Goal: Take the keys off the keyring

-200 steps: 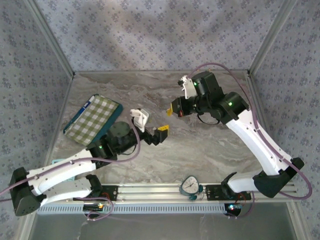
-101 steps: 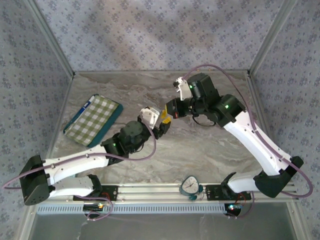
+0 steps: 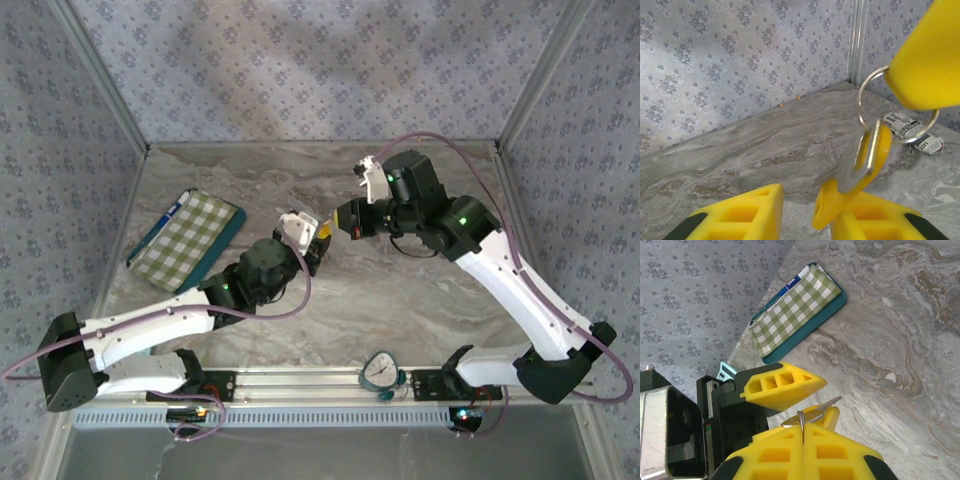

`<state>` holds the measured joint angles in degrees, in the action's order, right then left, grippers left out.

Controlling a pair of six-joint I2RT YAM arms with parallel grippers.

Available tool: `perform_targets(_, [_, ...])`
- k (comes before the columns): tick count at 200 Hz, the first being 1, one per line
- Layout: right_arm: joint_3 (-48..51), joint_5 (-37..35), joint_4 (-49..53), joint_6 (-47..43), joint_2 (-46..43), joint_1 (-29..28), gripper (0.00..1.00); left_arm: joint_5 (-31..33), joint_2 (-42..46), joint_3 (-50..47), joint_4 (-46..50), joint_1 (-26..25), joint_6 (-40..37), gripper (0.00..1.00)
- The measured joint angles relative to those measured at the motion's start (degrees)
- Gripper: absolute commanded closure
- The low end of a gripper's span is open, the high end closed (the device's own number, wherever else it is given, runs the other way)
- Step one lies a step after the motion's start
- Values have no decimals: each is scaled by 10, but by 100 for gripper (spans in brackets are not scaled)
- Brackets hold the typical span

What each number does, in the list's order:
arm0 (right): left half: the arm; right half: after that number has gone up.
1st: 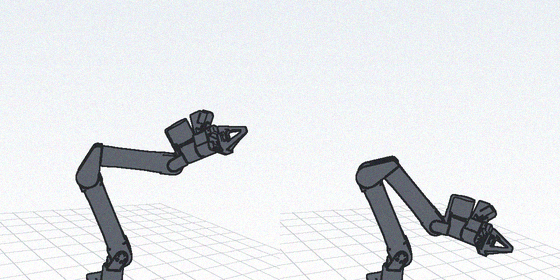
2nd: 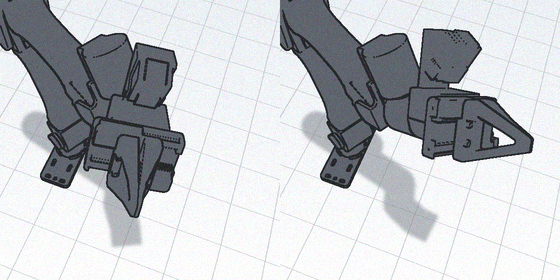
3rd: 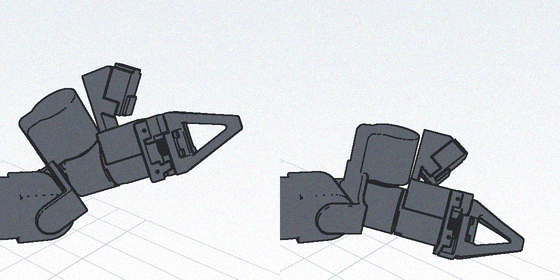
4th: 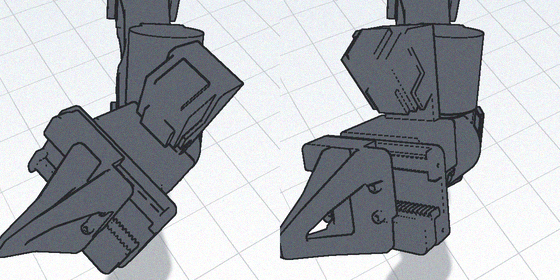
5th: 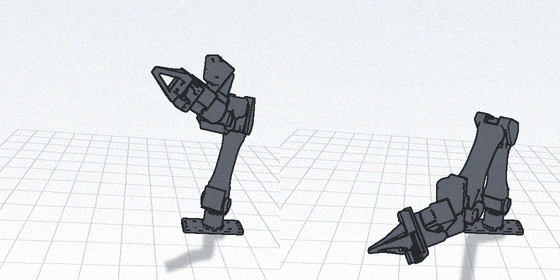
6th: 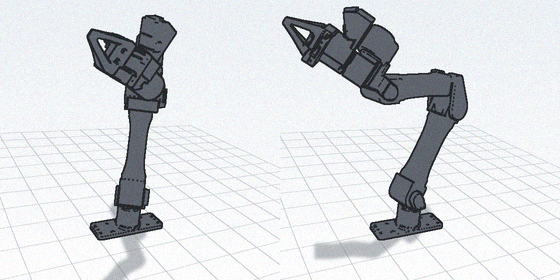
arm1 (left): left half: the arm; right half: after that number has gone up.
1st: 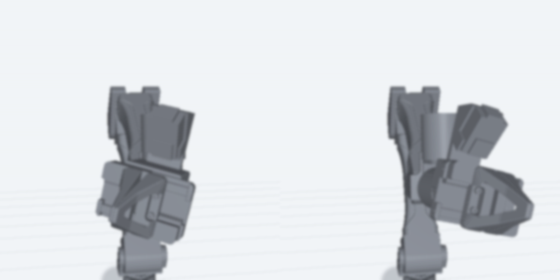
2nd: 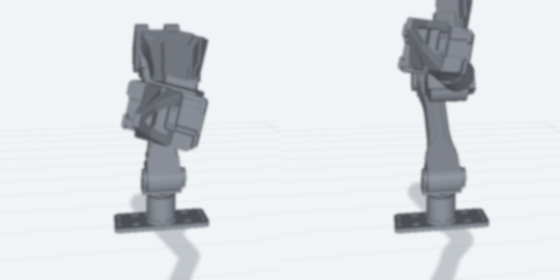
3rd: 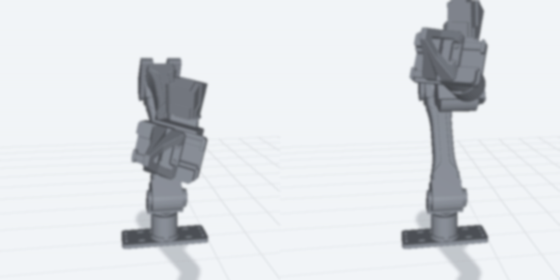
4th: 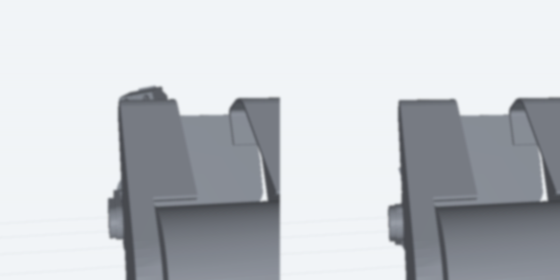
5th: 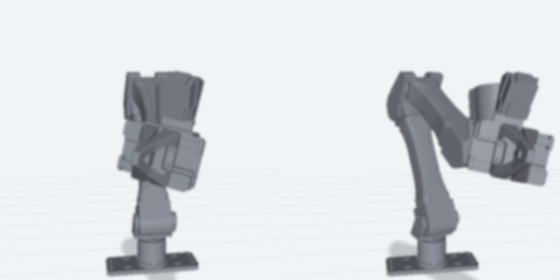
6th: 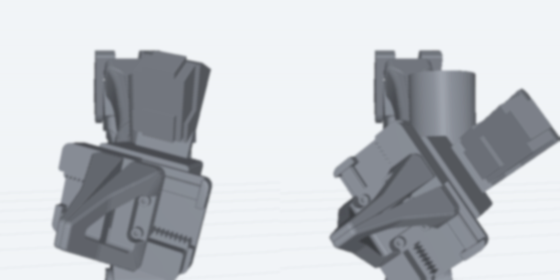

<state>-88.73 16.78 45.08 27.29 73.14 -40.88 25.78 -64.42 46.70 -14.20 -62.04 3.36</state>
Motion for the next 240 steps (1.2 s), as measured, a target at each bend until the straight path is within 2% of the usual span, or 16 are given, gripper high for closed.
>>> perform_targets(45, [9, 0, -9, 6, -5, 1, 100, -5, 27, 0, 8, 0, 4, 70])
perform_targets(65, [14, 0, -12, 9, -5, 1, 100, -19, 29, 0, 8, 0, 5, 87])
perform_targets(86, [16, 0, -22, 12, -7, 6, 100, -43, 29, 0, 29, 0, 3, 100])
perform_targets(105, [16, 0, -25, 15, -7, 6, 100, -61, 29, 0, 31, -2, 5, 100])
perform_targets(113, [16, 0, -25, 15, -7, 6, 100, -65, 29, 0, 32, -2, 6, 93])
perform_targets(123, [17, 0, -25, 17, -7, 7, 100, -70, 29, 0, 33, -2, 7, 76])
perform_targets(129, [17, 1, -25, 17, -7, 7, 100, -70, 29, 0, 33, -2, 9, 72])
perform_targets(159, [19, 6, -25, 19, -7, 8, 100, -74, 29, 0, 33, -2, 12, 71])
perform_targets(169, [19, 8, -25, 19, -7, 8, 100, -78, 29, 0, 33, -2, 12, 63])
perform_targets(187, [22, 12, -26, 22, -8, 8, 100, -84, 29, 0, 31, -2, 10, 59])
perform_targets(240, [28, 22, -31, 32, -9, 8, 100, -99, 26, 0, 9, 0, 10, 57])
